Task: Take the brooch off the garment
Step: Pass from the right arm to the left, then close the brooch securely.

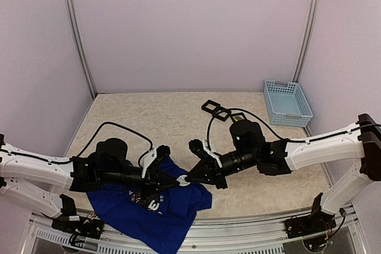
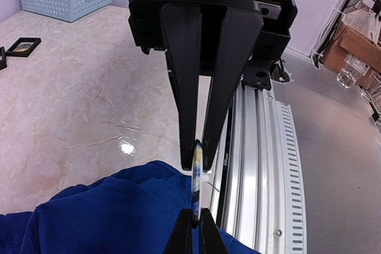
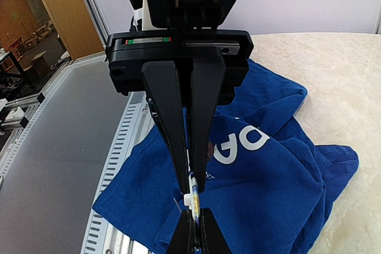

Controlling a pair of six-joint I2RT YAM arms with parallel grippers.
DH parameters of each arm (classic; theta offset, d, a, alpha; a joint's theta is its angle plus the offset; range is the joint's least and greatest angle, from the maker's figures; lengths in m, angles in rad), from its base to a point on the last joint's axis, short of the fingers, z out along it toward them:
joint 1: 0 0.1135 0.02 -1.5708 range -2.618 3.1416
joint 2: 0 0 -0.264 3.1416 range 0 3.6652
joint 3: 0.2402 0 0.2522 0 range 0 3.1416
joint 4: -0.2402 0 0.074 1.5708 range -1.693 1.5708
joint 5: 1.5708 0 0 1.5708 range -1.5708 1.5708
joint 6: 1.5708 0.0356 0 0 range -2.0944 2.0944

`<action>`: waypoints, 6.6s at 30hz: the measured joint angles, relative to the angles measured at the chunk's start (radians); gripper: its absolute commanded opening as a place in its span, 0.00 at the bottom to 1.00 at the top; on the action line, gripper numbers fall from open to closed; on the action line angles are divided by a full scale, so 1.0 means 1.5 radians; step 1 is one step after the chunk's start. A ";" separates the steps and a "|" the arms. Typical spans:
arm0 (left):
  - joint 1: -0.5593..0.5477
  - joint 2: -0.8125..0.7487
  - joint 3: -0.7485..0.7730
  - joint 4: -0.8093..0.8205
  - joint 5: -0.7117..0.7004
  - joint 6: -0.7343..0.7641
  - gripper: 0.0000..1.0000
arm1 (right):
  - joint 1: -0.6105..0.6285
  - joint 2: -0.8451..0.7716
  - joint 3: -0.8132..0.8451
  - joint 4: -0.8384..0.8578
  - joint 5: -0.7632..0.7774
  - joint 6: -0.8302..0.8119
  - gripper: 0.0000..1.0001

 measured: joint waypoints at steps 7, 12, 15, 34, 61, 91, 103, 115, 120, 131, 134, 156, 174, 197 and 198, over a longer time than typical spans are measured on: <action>0.004 -0.003 0.001 0.000 -0.013 -0.005 0.00 | 0.002 -0.001 -0.003 0.010 0.015 -0.002 0.45; 0.034 -0.028 0.000 0.003 -0.003 -0.022 0.00 | 0.002 -0.025 -0.029 0.034 0.041 -0.001 0.52; 0.051 -0.042 -0.004 0.013 0.015 -0.034 0.00 | 0.002 -0.041 -0.042 0.049 0.060 -0.002 0.54; 0.060 -0.030 -0.007 0.030 0.085 -0.052 0.00 | 0.049 -0.032 -0.053 0.073 0.157 -0.032 0.49; 0.060 0.001 -0.007 0.041 0.099 -0.060 0.00 | 0.058 -0.006 -0.049 0.093 0.164 -0.014 0.21; 0.054 0.021 -0.007 0.024 0.087 -0.049 0.00 | 0.058 0.017 -0.035 0.078 0.162 0.005 0.12; 0.054 0.021 -0.007 0.019 0.076 -0.044 0.00 | 0.058 0.021 -0.027 0.066 0.166 0.014 0.10; 0.053 0.022 -0.007 0.012 0.062 -0.042 0.00 | 0.058 0.029 -0.019 0.058 0.177 0.034 0.09; 0.053 0.022 -0.007 0.009 0.060 -0.042 0.00 | 0.058 0.031 -0.018 0.055 0.182 0.037 0.09; 0.053 0.022 -0.007 0.009 0.048 -0.038 0.00 | 0.060 0.031 -0.018 0.055 0.207 0.043 0.08; 0.053 0.023 -0.007 0.008 0.045 -0.037 0.00 | 0.062 0.031 -0.018 0.055 0.216 0.048 0.07; 0.053 0.023 -0.004 0.025 0.014 -0.037 0.00 | 0.075 0.016 -0.029 0.073 0.289 0.066 0.09; 0.069 0.015 -0.001 0.079 0.020 -0.060 0.00 | 0.077 -0.018 -0.050 0.127 0.338 0.077 0.09; 0.060 0.026 0.011 0.081 0.016 -0.058 0.00 | 0.052 -0.045 -0.081 0.145 0.332 0.090 0.38; 0.061 0.025 0.011 0.072 0.017 -0.061 0.00 | 0.047 -0.045 -0.082 0.145 0.326 0.088 0.41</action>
